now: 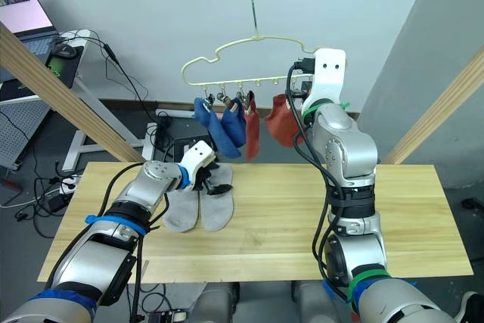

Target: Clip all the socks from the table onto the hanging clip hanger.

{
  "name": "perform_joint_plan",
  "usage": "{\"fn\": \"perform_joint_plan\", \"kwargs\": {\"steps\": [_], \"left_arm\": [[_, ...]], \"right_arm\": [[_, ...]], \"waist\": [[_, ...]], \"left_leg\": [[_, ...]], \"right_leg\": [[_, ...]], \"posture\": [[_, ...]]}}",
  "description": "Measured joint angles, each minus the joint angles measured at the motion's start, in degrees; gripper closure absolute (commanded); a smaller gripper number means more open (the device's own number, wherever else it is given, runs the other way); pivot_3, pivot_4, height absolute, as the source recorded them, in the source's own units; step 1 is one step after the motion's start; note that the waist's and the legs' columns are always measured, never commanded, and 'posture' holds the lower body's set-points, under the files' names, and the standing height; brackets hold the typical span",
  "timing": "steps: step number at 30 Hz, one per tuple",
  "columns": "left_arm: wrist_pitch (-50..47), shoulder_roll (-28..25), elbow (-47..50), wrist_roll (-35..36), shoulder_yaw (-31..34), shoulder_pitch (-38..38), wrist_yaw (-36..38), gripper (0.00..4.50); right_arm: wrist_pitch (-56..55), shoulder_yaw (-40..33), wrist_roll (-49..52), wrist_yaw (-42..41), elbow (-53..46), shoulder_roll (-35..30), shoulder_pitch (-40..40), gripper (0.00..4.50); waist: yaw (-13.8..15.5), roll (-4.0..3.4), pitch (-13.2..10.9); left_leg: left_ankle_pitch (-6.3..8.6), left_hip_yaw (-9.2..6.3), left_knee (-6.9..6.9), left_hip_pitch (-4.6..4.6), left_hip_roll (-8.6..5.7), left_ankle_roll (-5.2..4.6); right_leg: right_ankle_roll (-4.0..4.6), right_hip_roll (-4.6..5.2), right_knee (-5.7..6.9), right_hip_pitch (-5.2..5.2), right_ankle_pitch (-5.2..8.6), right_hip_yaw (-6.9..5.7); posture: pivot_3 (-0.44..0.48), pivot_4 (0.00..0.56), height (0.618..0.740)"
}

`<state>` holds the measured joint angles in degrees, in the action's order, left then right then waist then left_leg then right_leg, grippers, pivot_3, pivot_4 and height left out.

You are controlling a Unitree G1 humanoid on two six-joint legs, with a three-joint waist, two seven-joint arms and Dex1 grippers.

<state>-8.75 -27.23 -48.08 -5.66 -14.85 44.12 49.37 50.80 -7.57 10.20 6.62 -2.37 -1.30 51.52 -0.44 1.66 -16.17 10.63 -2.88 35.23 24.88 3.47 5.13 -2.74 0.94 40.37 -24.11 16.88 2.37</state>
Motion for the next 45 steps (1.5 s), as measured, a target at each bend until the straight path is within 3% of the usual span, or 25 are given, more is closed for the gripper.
{"fn": "perform_joint_plan", "kwargs": {"steps": [8, 9, 18, 23, 33, 38, 45], "left_arm": [[-0.4, 0.0, 0.5, -0.6, 0.1, -0.4, 0.3, 0.01], [-0.6, 0.0, 0.6, -0.6, 0.2, -0.4, 0.3, 0.0], [-2.0, 0.4, 1.5, 0.4, 1.8, -0.8, 1.0, 0.0], [-6.5, 0.1, 10.4, 5.7, 6.0, -4.5, 4.3, 0.0], [-19.6, -1.9, 36.9, 19.2, 14.7, -13.0, 6.7, 0.0], [-23.9, -1.6, 46.3, 23.2, 17.9, -19.2, 3.1, 0.0], [-24.4, 0.3, 55.8, 26.4, 19.9, -32.7, -1.5, 0.0]], "right_arm": [[0.2, -0.1, 0.0, 0.0, -0.1, 0.0, 0.0, 4.49], [0.2, -0.1, 0.0, -0.1, -0.1, 0.1, 0.0, 3.76], [3.0, -0.1, 0.2, -0.6, -2.6, 0.4, -0.9, 0.54], [10.9, 0.1, 1.9, -1.5, -11.7, 0.3, -4.6, 0.54], [29.0, 0.8, 6.5, -6.2, -37.3, -4.8, -21.0, 0.54], [28.7, -0.8, 8.0, -10.3, -45.5, -8.0, -36.6, 0.54], [17.6, -1.3, 8.9, -15.2, -50.4, -10.3, -56.3, 0.54]], "waist": [[-0.1, 0.0, 0.0], [-0.1, 0.0, 0.0], [-0.1, 0.0, 0.0], [-0.3, 0.0, 0.0], [-0.8, 0.04, 0.0], [-1.2, 0.03, 0.1], [-1.5, 0.04, 0.5]], "left_leg": [[-0.05, -0.01, 0.04, -0.08, -0.01, -0.07], [-0.05, -0.01, 0.04, -0.08, -0.01, -0.07], [-0.06, -0.02, 0.08, -0.07, -0.01, -0.08], [-0.06, -0.05, 0.05, -0.01, 0.01, -0.08], [-0.06, -0.16, 0.26, -0.01, 0.0, -0.07], [-0.06, -0.13, 0.46, -0.01, -0.02, -0.07], [-0.12, -0.11, 0.62, -0.14, 0.13, -0.17]], "right_leg": [[0.0, 0.0, 0.22, 0.0, 0.0, 0.0], [0.0, 0.0, 0.24, 0.0, 0.0, 0.0], [0.0, 0.0, 0.27, -0.01, 0.0, 0.0], [0.01, 0.0, 0.24, -0.05, 0.01, -0.02], [0.02, 0.0, 0.38, 0.02, 0.02, -0.03], [0.02, 0.02, 0.4, 0.06, 0.02, 0.02], [-0.01, -0.17, 0.42, 0.13, 0.04, 0.11]], "posture": [[0.063, 0.216, 0.74], [0.063, 0.216, 0.74], [0.053, 0.216, 0.74], [0.055, 0.214, 0.74], [0.032, 0.202, 0.74], [0.027, 0.198, 0.74], [0.024, 0.199, 0.74]]}}
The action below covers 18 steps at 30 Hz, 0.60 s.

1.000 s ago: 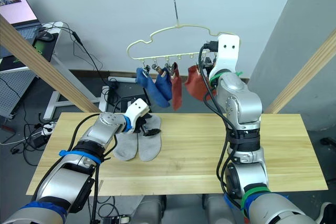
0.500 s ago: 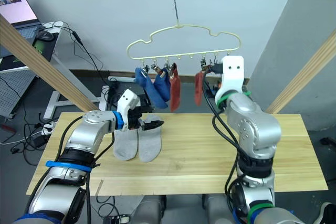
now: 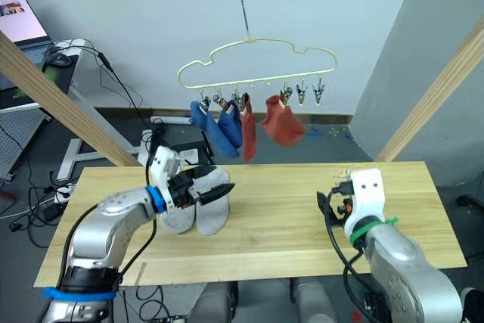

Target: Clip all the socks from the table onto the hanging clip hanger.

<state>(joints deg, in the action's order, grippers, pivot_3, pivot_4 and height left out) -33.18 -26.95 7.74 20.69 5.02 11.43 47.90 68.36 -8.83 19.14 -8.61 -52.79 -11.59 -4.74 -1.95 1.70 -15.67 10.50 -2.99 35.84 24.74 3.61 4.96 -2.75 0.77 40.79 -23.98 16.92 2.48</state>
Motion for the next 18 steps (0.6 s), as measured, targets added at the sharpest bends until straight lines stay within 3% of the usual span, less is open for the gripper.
{"fn": "perform_joint_plan", "kwargs": {"steps": [9, 18], "left_arm": [[2.4, 3.9, 5.1, 3.6, 3.4, -11.2, -5.9, 0.0], [5.1, 4.7, 6.5, 4.3, 4.4, -15.5, -8.6, 0.0]], "right_arm": [[-13.8, 3.7, -1.0, -1.3, 0.2, 0.3, -11.6, 0.54], [-19.6, 5.7, -2.2, -1.2, 1.9, 0.2, -14.7, 0.54]], "waist": [[0.1, 0.06, 0.8], [0.3, 0.05, 1.1]], "left_leg": [[-0.21, 0.08, 0.08, -0.03, 0.03, -0.33], [-0.21, 0.08, 0.04, -0.03, 0.03, -0.32]], "right_leg": [[0.4, 0.0, -0.23, 0.11, -0.1, 0.08], [0.55, 0.02, -0.87, 0.39, -0.15, 0.07]], "posture": [[0.032, 0.208, 0.74], [0.038, 0.211, 0.74]]}}
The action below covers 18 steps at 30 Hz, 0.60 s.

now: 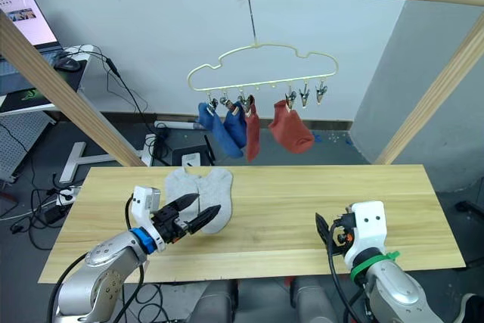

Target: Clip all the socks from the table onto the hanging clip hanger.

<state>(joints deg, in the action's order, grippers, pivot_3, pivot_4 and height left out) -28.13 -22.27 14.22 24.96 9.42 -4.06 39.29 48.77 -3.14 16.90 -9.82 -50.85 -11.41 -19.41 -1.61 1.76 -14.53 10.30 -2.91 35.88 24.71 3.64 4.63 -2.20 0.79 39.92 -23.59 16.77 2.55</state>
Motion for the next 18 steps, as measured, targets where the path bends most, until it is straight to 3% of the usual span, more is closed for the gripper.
{"fn": "perform_joint_plan", "kwargs": {"steps": [18], "left_arm": [[0.0, -0.4, 0.0, 1.4, -0.1, 2.4, -0.6, 0.0]], "right_arm": [[-0.4, 0.1, 0.1, 0.4, 0.1, 0.0, 0.3, 0.54]], "waist": [[0.1, 0.01, 0.0]], "left_leg": [[0.01, 0.01, -0.2, 0.03, -0.01, 0.0]], "right_leg": [[-0.05, 0.03, -0.4, 0.08, -0.03, -0.03]], "posture": [[0.031, 0.214, 0.74]]}}
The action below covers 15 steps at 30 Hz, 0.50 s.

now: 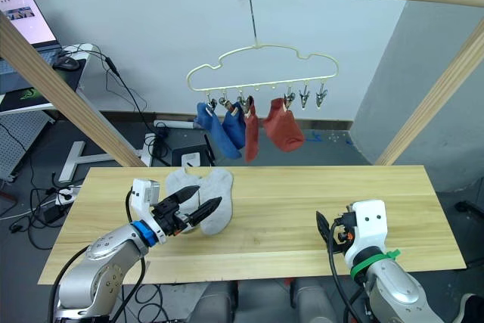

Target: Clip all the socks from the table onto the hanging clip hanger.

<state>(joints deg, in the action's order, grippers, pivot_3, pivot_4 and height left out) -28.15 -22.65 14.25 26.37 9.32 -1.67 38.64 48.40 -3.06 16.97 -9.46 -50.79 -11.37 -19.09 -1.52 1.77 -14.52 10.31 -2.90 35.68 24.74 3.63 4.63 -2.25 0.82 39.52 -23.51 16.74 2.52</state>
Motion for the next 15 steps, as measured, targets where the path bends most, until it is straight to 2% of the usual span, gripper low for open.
{"fn": "perform_joint_plan", "kwargs": {"steps": [15], "left_arm": [[-0.2, -0.9, 0.0, 0.3, -0.4, 0.2, -0.2, 0.0]], "right_arm": [[0.1, 0.4, 0.0, 0.0, 1.1, 0.0, -0.3, 0.54]], "waist": [[0.0, 0.0, 0.0]], "left_leg": [[0.0, 0.0, -0.26, 0.0, 0.0, 0.0]], "right_leg": [[-0.01, 0.0, -0.22, 0.0, -0.01, -0.01]], "posture": [[0.03, 0.219, 0.74]]}}
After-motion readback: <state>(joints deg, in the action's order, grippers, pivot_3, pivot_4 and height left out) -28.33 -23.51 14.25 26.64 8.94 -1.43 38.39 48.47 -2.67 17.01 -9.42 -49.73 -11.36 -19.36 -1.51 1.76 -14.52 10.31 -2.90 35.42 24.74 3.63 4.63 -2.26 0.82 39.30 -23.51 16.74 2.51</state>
